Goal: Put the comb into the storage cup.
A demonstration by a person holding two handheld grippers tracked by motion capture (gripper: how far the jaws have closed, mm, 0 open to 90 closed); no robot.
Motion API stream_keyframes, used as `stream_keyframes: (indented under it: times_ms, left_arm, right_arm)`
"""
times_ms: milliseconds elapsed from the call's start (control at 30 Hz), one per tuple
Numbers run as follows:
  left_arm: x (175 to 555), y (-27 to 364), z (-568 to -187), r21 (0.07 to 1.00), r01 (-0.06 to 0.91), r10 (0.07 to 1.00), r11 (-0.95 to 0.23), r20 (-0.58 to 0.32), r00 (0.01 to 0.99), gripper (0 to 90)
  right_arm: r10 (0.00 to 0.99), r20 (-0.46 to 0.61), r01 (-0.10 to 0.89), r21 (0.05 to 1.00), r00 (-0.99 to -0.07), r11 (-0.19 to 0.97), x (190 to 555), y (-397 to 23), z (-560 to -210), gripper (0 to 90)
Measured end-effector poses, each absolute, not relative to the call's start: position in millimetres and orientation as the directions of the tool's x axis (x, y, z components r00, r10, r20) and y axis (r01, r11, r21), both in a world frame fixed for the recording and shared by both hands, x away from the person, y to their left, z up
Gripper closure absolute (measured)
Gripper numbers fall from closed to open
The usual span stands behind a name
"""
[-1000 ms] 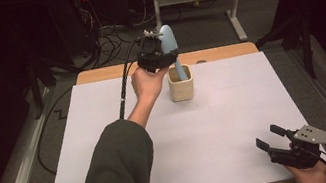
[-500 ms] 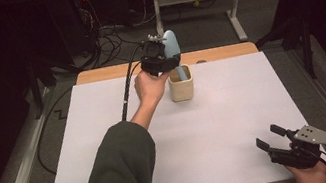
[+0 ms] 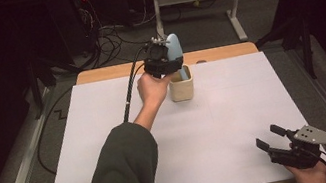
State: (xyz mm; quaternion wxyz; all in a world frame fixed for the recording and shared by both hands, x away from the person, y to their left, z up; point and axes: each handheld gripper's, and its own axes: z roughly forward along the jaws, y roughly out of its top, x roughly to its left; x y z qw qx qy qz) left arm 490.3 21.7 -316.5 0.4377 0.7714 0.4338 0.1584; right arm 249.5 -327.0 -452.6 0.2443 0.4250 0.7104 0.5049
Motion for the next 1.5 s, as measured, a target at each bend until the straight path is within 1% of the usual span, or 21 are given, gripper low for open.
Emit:
stream_keyframes:
  times_ms: [433,967,1500]
  left_arm:
    - [492.5,26.0,-327.9,0.803,0.553,0.81,-0.22,-0.166,0.562,50.2]
    - [493.8,24.6,-335.4,0.795,0.563,0.813,-0.224,-0.166,0.559,50.1]
    - [495.2,18.2,-344.6,0.775,0.575,0.814,-0.261,-0.144,0.563,49.8]
  right_arm:
    - [0.85,0.085,0.362,0.923,-0.519,0.129,249.5,-326.4,-452.7,26.9]
    - [0.85,0.086,0.363,0.923,-0.52,0.128,249.5,-326.4,-452.8,26.9]
    - [0.848,0.087,0.363,0.923,-0.523,0.129,249.5,-326.3,-452.8,26.8]
